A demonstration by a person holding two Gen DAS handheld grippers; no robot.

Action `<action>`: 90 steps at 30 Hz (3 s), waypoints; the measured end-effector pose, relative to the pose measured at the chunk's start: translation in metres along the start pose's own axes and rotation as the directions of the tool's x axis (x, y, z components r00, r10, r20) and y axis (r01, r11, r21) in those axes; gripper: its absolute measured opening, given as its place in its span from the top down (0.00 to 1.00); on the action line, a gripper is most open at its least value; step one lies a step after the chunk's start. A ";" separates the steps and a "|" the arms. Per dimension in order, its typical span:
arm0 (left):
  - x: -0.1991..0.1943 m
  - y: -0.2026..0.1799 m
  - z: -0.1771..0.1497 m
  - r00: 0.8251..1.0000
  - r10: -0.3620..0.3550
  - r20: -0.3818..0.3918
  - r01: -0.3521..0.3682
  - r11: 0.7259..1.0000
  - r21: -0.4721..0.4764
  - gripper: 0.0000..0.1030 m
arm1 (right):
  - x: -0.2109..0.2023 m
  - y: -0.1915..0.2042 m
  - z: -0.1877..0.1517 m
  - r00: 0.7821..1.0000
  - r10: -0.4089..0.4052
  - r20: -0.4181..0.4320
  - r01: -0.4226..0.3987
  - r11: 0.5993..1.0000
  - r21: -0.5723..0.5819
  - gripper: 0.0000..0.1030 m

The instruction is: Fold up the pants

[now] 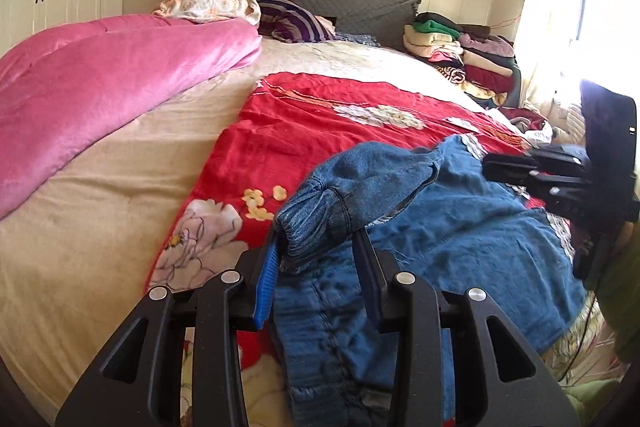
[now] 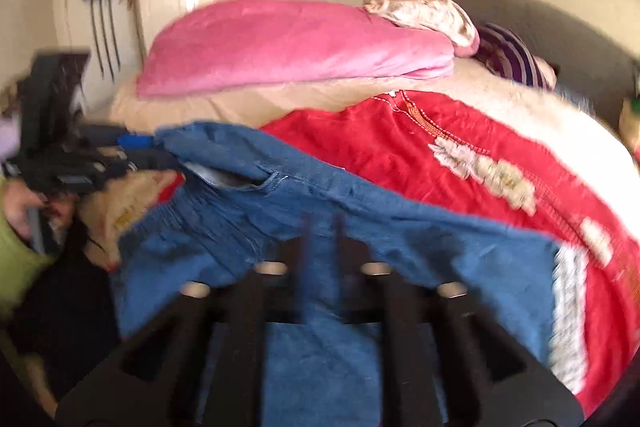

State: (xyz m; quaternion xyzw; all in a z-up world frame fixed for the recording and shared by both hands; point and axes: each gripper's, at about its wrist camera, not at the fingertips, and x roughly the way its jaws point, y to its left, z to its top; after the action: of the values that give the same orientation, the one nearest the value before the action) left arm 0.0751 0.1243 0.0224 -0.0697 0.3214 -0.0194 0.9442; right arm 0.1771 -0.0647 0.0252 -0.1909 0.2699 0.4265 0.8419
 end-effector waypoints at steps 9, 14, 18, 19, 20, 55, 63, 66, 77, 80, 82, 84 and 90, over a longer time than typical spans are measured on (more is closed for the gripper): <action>-0.007 0.002 -0.012 1.000 0.011 -0.017 -0.011 1.000 -0.015 0.76 | 0.062 0.007 0.007 0.979 -0.146 -0.142 0.096 0.946 -0.309 0.41; 0.003 0.009 -0.004 0.998 0.057 -0.039 -0.056 0.998 0.035 0.38 | 0.083 -0.007 0.010 0.975 -0.143 -0.172 0.088 0.952 -0.293 0.41; 0.036 0.037 0.015 0.993 0.061 -0.101 -0.062 0.998 -0.006 0.28 | 0.092 -0.021 0.020 0.980 -0.117 -0.162 0.079 0.972 -0.220 0.37; 0.045 0.043 0.019 0.992 0.052 -0.114 -0.054 0.998 -0.015 0.25 | 0.096 -0.025 0.024 0.981 -0.103 -0.164 0.070 0.979 -0.193 0.37; 0.053 0.047 0.023 0.991 0.045 -0.130 -0.048 0.999 -0.025 0.25 | 0.099 -0.028 0.026 0.982 -0.094 -0.165 0.064 0.982 -0.178 0.36; 0.021 0.016 0.012 0.996 -0.084 -0.003 0.084 0.996 0.019 0.74 | 0.027 -0.012 0.007 0.997 0.037 -0.064 -0.039 0.999 -0.031 0.99; -0.009 -0.002 -0.006 0.995 -0.101 0.007 0.101 0.993 0.054 0.74 | -0.034 0.033 -0.026 0.996 0.084 -0.025 -0.084 0.996 0.005 0.99; -0.018 -0.007 -0.017 0.996 -0.091 -0.024 0.093 0.993 0.069 0.73 | -0.047 0.053 -0.038 0.994 0.099 -0.038 -0.100 0.995 -0.010 0.99; -0.036 -0.007 -0.061 0.990 -0.059 -0.129 0.066 0.997 0.048 0.67 | -0.050 0.107 -0.086 0.984 0.120 -0.133 -0.128 0.990 -0.055 0.99; -0.034 -0.002 -0.069 0.986 -0.050 -0.157 0.054 0.998 0.018 0.63 | -0.045 0.112 -0.092 0.982 0.094 -0.162 -0.105 0.992 -0.063 0.99; -0.033 0.002 -0.070 0.984 -0.034 -0.175 0.035 0.999 0.002 0.61 | -0.044 0.115 -0.095 0.982 0.087 -0.165 -0.100 0.993 -0.068 0.99; -0.039 0.009 -0.071 0.985 -0.018 -0.173 0.015 1.000 -0.017 0.59 | -0.043 0.118 -0.098 0.983 0.074 -0.169 -0.090 0.992 -0.091 0.99; -0.065 0.026 -0.067 0.993 0.009 -0.121 -0.019 0.996 -0.083 0.57 | -0.041 0.118 -0.101 0.983 0.069 -0.172 -0.088 0.990 -0.108 0.99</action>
State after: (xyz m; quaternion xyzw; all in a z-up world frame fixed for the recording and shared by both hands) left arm -0.0177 0.1478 0.0058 -0.1060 0.3789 -0.0035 0.9193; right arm 0.0308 -0.0796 -0.0393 -0.2636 0.3222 0.4567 0.7862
